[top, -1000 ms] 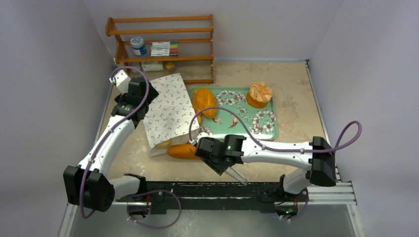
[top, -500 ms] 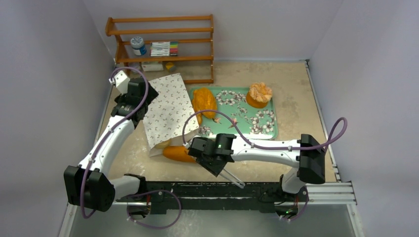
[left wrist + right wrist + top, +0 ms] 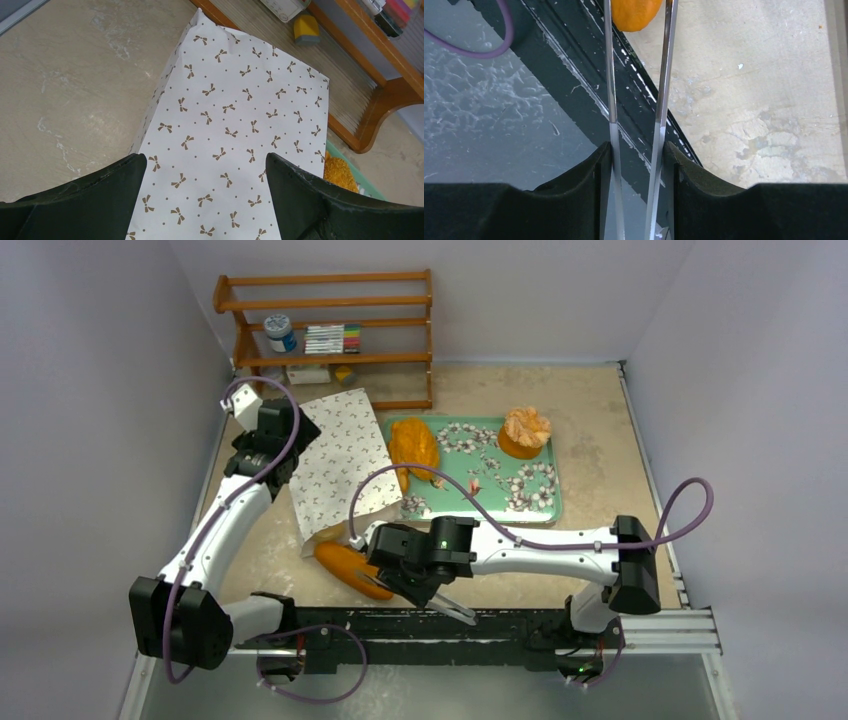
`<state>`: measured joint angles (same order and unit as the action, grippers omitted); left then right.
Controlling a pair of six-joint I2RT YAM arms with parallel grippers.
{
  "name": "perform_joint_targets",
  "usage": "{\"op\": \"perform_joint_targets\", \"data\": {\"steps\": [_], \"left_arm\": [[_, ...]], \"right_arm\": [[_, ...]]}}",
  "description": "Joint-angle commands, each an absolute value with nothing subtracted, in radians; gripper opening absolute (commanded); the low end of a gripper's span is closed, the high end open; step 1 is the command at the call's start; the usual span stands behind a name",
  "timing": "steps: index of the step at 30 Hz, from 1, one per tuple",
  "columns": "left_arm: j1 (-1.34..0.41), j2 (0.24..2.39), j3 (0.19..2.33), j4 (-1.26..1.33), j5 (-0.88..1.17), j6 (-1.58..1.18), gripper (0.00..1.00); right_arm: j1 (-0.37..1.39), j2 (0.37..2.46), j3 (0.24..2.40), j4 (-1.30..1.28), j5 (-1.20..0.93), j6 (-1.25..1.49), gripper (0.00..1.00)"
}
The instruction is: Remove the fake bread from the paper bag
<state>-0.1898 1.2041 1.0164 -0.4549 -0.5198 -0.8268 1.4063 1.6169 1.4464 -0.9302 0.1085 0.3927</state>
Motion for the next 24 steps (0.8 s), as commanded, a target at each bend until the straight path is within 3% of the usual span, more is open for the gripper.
{"op": "perform_joint_targets", "data": {"steps": [1, 13, 24], "left_arm": [[-0.181, 1.170, 1.012, -0.419, -0.515, -0.827, 0.91], [-0.181, 1.175, 1.018, -0.423, -0.520, -0.826, 0.91], [-0.181, 1.178, 1.023, -0.425, -0.517, -0.831, 0.91]], "right_arm": [[1.402, 1.595, 1.477, -0.974, 0.114, 0.407, 0.42], [1.402, 1.567, 1.499, -0.998, 0.169, 0.410, 0.45], [1.402, 1.540, 1.418, -0.952, 0.075, 0.384, 0.49]]}}
